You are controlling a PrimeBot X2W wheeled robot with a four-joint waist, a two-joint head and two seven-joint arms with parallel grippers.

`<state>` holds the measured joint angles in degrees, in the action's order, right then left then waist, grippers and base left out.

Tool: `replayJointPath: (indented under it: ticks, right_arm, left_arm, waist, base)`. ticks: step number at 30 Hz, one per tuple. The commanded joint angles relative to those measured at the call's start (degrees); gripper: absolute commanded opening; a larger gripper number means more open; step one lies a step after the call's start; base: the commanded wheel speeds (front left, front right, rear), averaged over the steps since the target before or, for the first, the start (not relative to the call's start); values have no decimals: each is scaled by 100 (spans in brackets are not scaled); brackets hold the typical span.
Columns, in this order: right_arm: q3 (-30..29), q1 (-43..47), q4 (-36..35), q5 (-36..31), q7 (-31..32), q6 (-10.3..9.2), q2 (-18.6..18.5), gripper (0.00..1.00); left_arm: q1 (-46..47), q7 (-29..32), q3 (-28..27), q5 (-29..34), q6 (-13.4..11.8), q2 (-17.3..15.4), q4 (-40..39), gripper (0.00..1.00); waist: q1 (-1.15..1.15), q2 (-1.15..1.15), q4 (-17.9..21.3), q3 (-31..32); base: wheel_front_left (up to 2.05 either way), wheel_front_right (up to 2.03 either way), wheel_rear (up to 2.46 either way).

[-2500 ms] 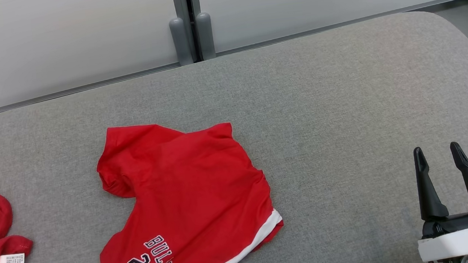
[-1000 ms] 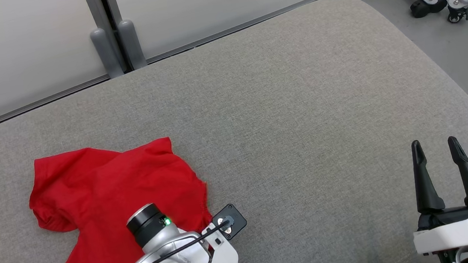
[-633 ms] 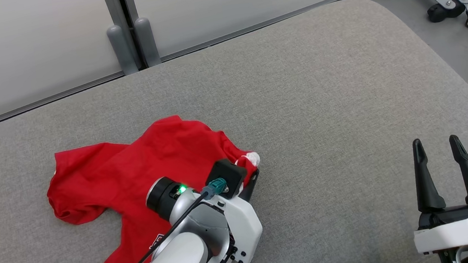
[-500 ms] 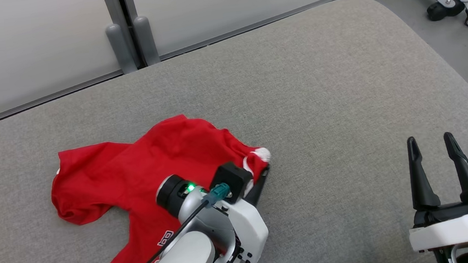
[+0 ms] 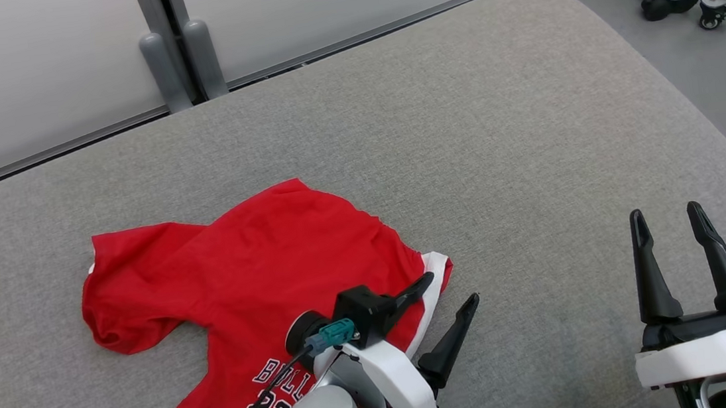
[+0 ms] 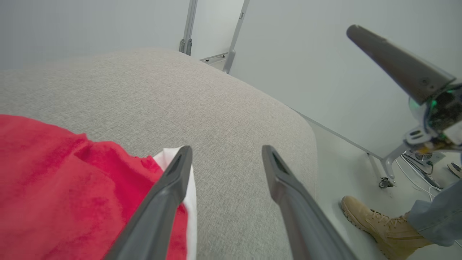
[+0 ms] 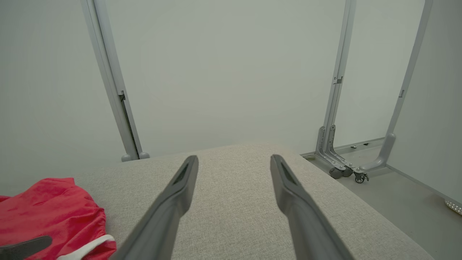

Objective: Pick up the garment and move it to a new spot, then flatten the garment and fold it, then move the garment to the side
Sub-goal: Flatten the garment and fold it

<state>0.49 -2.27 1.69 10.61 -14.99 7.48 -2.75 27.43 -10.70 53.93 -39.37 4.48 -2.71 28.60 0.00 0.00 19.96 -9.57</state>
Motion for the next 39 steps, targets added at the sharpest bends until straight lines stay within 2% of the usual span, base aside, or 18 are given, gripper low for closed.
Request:
replayJointPath:
  ticks: [1, 3, 5, 6, 9, 15, 18, 21, 24, 28, 36, 37, 38, 39]
  right_arm:
    - [-66, 85, -23, -35, -30, 2, -29, 100]
    - [-109, 128, -35, -53, -30, 2, -29, 100]
    - [-153, 172, -41, -80, -30, 3, -28, 100]
    - [-153, 172, -41, -80, -30, 3, -28, 100]
    - [-220, 275, -56, -124, -30, 3, -28, 100]
    - [-305, 410, -123, -154, -30, 2, -29, 100]
    - [-259, 456, -126, -131, -30, 2, -28, 100]
    - [-229, 444, -129, -115, -30, 3, -30, 100]
    - [-221, 407, -136, -105, -30, 2, -29, 100]
    - [-227, 364, -145, -102, -30, 2, -28, 100]
    - [-158, 294, -93, -82, -30, 2, -29, 100]
    - [-157, 282, -92, -78, -30, 3, -29, 100]
    - [-167, 272, -96, -73, -30, 2, -29, 100]
    - [-180, 271, -98, -66, -30, 2, -29, 100]
  left_arm:
    - [32, -45, 19, -158, -32, -36, 80, 100]
    - [-121, -100, -152, -331, -126, -53, 101, 100]
    - [-290, -163, -359, -439, -316, -243, 29, 100]
    - [-290, -163, -359, -439, -316, -243, 29, 100]
    - [-720, -149, -649, -583, -762, -619, -219, 100]
    - [-1817, 179, -1165, -926, -1856, -1494, -1092, 100]
    - [-2265, 413, -1306, -1056, -2257, -1824, -1509, 100]
    - [-2608, 643, -1338, -1173, -2521, -1997, -1886, 100]
    - [-2839, 857, -1306, -1281, -2643, -2105, -2254, 100]
    - [-2933, 1078, -1258, -1483, -2581, -2063, -2535, 100]
    - [-2658, 1527, -706, -1434, -2332, -1648, -2162, 100]
    - [-2622, 1538, -650, -1420, -2293, -1600, -2111, 47]
    - [-2580, 1591, -564, -1381, -2225, -1586, -2053, 0]
    - [-2550, 1595, -517, -1347, -2189, -1581, -2005, 0]
  waist:
    - [0, 0, -74, 49]
    - [0, 0, -125, 85]
    - [0, 0, -202, 149]
    - [0, 0, -202, 149]
    - [0, 0, -329, 272]
    - [0, 0, -637, 372]
    - [0, 0, -774, 397]
    - [0, 0, -861, 381]
    - [0, 0, -909, 361]
    - [0, 0, -947, 316]
    - [0, 0, -868, 265]
    - [0, 0, -853, 260]
    - [0, 0, -842, 254]
    - [0, 0, -837, 253]
  base:
    - [0, 0, 0]
    - [0, 0, 0]
    - [0, 0, 0]
    - [0, 0, 0]
    - [0, 0, 0]
    - [0, 0, 0]
    - [0, 0, 0]
    - [0, 0, 0]
    - [0, 0, 0]
    - [0, 0, 0]
    - [0, 0, 0]
    - [0, 0, 0]
    - [0, 0, 0]
    - [0, 0, 0]
